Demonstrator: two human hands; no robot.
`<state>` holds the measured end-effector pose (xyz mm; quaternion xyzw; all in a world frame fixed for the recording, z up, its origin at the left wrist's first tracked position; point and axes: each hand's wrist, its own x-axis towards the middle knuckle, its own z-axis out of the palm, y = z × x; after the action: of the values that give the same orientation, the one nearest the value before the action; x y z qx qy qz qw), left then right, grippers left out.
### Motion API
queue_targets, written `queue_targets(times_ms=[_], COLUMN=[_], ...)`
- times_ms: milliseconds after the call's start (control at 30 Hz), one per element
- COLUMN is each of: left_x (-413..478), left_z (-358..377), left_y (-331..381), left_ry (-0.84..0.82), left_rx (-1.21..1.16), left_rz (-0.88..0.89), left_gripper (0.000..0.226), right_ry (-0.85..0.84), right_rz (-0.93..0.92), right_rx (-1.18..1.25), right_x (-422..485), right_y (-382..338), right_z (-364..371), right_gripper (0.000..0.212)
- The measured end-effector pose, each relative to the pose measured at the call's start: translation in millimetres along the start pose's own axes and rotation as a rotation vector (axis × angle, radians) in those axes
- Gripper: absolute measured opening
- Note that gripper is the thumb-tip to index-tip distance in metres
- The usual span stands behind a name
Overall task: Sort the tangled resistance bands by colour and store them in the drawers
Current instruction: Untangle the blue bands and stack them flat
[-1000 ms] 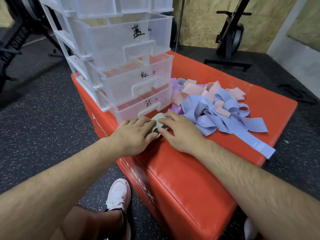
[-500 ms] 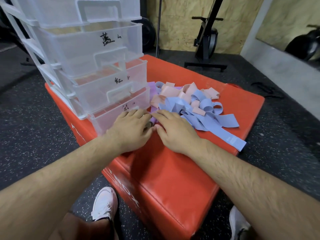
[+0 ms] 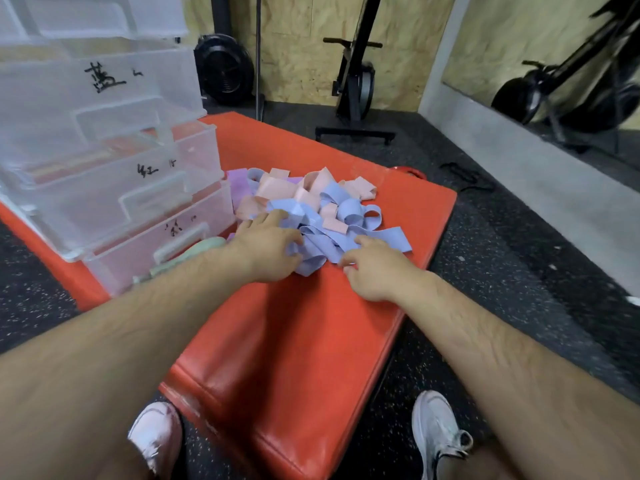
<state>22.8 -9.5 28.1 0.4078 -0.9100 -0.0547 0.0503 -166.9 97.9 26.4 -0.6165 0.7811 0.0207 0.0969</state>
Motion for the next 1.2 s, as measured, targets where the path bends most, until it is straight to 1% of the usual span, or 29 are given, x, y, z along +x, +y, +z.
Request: queue_targets(times_ms=[67,133,167,233,333,433,500,567,633,700,733,767,800,867,933,1000,1067,1133,1200], left_x=[2,2,2,5,9,13,13,13,12,10,7,4,-1,-11,-18,-21,-24,-30,-36], left_z=[4,14,19,23,23,26,26,23,18,9,5,0,-5,-14,-23,-29,-35,-39,-42], left_y=[8,16,19,26,40,51,58,62,64,66,66,67,68,69,70,70,69,64,59], left_ry=[0.021,0.076,0.090,0.064,0.042,0.038,0.031,0.036,0.055,0.056,0.051,0.052,0.057,0.055,0.077,0.170,0.257,0.264,0.274], left_rx=[-0.011,-0.028,-0.033,-0.024,-0.015,-0.032,-0.034,-0.039,-0.077,-0.206,-0.297,-0.387,-0.473,-0.626,-0.694,-0.697,-0.705,-0.744,-0.721], left_rz=[0.023,0.077,0.107,0.147,0.180,0.202,0.221,0.233,0.238,0.236,0.233,0.232,0.239,0.268,0.295,0.271,0.214,0.189,0.212], left_gripper=[0.038,0.037,0.036,0.031,0.029,0.031,0.032,0.034,0.031,0.024,0.020,0.019,0.021,0.029,0.039,0.041,0.036,0.033,0.025], right_ry=[-0.124,-0.166,-0.157,-0.118,-0.061,-0.078,-0.133,-0.179,-0.208,-0.158,-0.125,-0.086,-0.038,0.068,0.138,0.120,0.042,-0.035,-0.096], right_rz=[0.052,0.050,0.046,0.068,0.196,0.303,0.315,0.304,0.278,0.250,0.232,0.216,0.205,0.218,0.240,0.228,0.211,0.169,0.118], right_rx=[0.002,0.030,0.052,0.088,0.059,0.051,0.083,0.127,0.250,0.492,0.611,0.708,0.812,1.000,1.141,1.216,1.323,1.363,1.320], right_x=[4,7,7,5,3,1,1,-1,-5,-8,-10,-11,-9,-9,-9,-10,-14,-19,-23], right_y=[15,27,31,38,53,66,67,64,59,54,51,46,42,30,19,11,3,-3,-7], right_z=[1,5,6,3,1,4,2,-5,-15,-26,-31,-37,-40,-49,-57,-66,-73,-77,-78], right_gripper=[0.035,0.036,0.035,0.034,0.054,0.063,0.061,0.053,0.043,0.014,0.015,0.023,0.023,0.017,0.023,0.016,0.007,0.012,0.024])
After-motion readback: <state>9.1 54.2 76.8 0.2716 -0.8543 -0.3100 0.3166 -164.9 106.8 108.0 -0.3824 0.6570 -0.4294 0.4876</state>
